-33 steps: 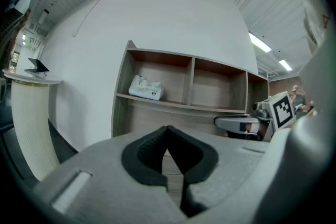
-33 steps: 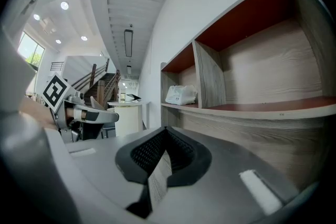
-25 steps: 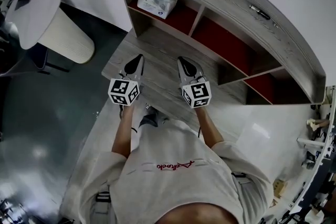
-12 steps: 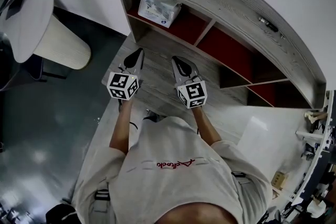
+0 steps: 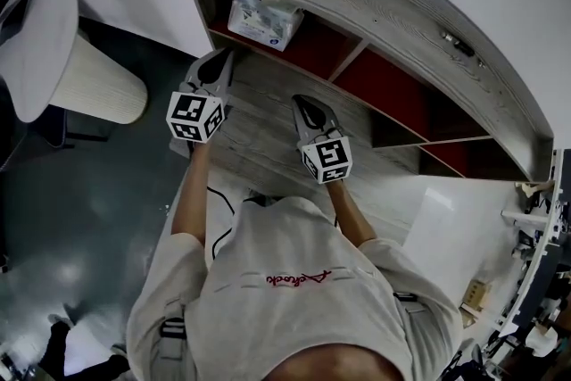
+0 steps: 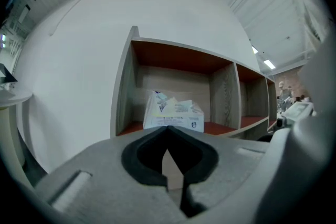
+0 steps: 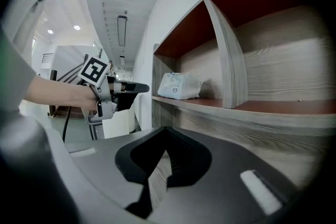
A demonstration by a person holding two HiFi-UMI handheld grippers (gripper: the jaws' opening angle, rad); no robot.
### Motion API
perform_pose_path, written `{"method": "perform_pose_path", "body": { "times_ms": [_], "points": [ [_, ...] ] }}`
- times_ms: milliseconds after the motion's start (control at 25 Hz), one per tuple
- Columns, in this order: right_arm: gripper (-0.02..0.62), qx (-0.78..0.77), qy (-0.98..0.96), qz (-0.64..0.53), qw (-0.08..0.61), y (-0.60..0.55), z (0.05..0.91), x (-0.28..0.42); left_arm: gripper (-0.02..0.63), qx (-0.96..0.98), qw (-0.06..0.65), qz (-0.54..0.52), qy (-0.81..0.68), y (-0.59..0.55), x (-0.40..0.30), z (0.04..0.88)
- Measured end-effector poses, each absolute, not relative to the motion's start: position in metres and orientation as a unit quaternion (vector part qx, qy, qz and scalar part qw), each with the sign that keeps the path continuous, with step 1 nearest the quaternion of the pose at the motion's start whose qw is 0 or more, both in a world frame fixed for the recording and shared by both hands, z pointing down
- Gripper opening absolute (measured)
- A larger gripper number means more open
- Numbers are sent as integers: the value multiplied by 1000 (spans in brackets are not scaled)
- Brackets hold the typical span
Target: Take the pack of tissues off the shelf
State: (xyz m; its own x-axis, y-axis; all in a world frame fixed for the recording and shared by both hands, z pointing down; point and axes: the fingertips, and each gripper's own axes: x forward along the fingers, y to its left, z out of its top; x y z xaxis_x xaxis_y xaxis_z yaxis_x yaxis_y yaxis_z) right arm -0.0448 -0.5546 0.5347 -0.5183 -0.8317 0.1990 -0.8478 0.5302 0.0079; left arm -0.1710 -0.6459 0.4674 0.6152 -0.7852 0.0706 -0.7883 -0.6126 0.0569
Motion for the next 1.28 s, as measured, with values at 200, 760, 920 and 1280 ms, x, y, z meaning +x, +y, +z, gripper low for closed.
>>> {"method": "perform_pose_path", "body": {
  "times_ms": [200,760,920,1280],
  "points": [
    [8,487,-867,47,90,-557,535,-43,-2,901,17,15,-432,-668,-168,445],
    [8,496,-861,54,98,-558,540,-37,159,905,-1,37,-423,-708,-161,430],
    [8,505,-856,57,98,-557,541,-31,264,915,3,35,-402,-713,-149,428],
    [8,514,-850,59,100,-557,544,-23,210,920,12,52,-389,-719,-140,440]
  ]
}}
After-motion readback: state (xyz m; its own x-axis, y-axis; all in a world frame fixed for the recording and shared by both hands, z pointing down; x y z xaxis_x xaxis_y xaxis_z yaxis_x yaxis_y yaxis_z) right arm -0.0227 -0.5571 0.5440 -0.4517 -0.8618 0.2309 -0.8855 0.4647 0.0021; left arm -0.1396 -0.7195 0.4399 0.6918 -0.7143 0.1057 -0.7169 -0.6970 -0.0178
